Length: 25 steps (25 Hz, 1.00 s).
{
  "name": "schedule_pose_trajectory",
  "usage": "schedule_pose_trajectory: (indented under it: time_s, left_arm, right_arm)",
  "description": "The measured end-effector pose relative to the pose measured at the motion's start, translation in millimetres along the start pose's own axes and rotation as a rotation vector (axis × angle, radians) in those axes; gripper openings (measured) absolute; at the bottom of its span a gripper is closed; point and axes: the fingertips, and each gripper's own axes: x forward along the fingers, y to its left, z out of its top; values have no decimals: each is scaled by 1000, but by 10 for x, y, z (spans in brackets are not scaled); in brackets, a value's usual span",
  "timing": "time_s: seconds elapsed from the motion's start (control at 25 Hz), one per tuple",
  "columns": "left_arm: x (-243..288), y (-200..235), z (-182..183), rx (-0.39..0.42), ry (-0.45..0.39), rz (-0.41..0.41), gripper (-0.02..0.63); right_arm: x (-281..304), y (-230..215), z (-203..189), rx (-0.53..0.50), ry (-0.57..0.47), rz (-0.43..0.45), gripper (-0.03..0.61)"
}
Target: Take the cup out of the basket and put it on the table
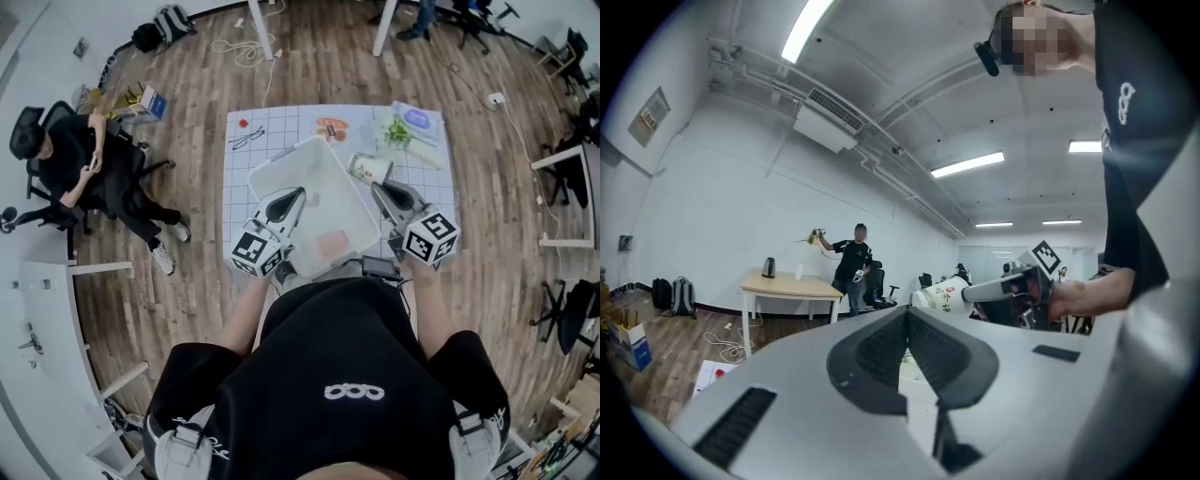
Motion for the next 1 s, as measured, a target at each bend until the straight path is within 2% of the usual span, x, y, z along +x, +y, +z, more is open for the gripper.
schedule_pose_trajectory:
  time_s: [0.24,0.4,0.48,0.6,0.76,1.0]
  left_arm:
    - [419,-293,-7,23,22,-114,8]
    - [593,-434,-22,22,30,-155,8]
    - [645,-493,-40,19,36,-170,8]
    - [687,-556,-80,14,44,-181,8]
    - [678,-587,-149,1,53,-172,8]
    - [546,-520,-230,-19,52,-108,8]
  right_arm:
    - [-792,-542,-112,83,-49,-201,34]
    - [-1013,-673,-206,97,-44,-254,34]
    - [-1023,-716,-267,77,-10,-268,34]
    - [-942,-848,-468,11,120,-286,34]
    - [-708,-1090,-906,-151,386,-290,34]
    - [-248,-1390,-1712,-408,769,-200,34]
